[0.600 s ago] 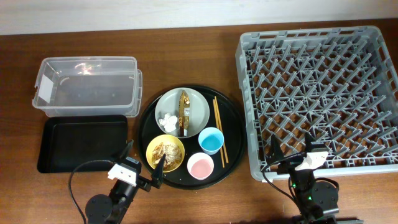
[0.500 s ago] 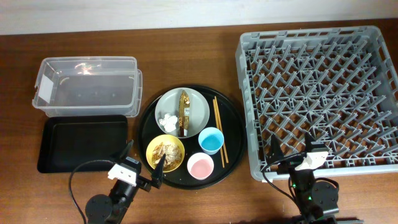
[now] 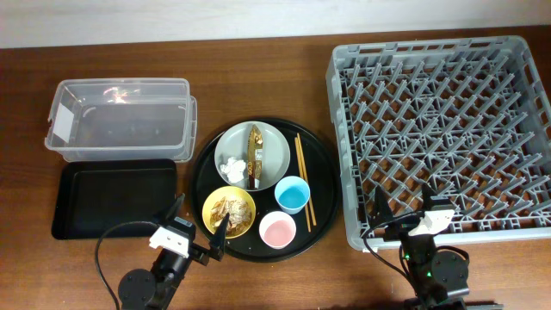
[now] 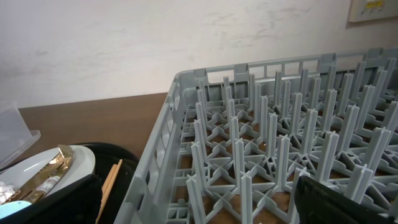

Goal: Sort waste into correct bins and load items into the dishwasher rack
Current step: 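Grasp the pink cup on the round tray with the right gripper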

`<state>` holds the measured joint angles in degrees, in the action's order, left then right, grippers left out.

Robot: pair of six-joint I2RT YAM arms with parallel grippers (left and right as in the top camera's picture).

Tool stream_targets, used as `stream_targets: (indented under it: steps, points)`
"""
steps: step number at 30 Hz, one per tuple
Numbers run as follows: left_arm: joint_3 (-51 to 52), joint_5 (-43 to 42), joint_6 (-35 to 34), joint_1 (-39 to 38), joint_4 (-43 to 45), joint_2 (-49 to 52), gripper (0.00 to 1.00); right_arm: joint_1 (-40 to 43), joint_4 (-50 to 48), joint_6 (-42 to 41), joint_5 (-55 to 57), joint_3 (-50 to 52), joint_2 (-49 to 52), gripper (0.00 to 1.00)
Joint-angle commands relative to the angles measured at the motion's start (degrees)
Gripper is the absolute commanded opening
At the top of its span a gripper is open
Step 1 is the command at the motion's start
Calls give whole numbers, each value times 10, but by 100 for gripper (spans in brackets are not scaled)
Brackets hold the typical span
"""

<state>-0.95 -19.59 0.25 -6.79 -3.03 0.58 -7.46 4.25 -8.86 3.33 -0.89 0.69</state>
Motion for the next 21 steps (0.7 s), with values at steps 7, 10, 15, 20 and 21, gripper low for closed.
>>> stream_targets:
  steps: [7, 10, 15, 20, 21]
  points:
    - [4, -6, 5, -2, 0, -1, 99, 4, -3, -2, -1, 6, -3, 98]
    - [4, -6, 5, -2, 0, -1, 99, 4, -7, -11, -7, 6, -3, 98]
    - [4, -24, 4, -2, 2, -1, 99, 4, -6, -23, -183, -3, -3, 98]
    - [-73, -50, -55, -2, 6, 5, 99, 4, 137, -18, -177, -170, 14, 98]
    - [-111, -41, -67, -2, -25, 18, 99, 4, 197, -9, -177, -227, 37, 98]
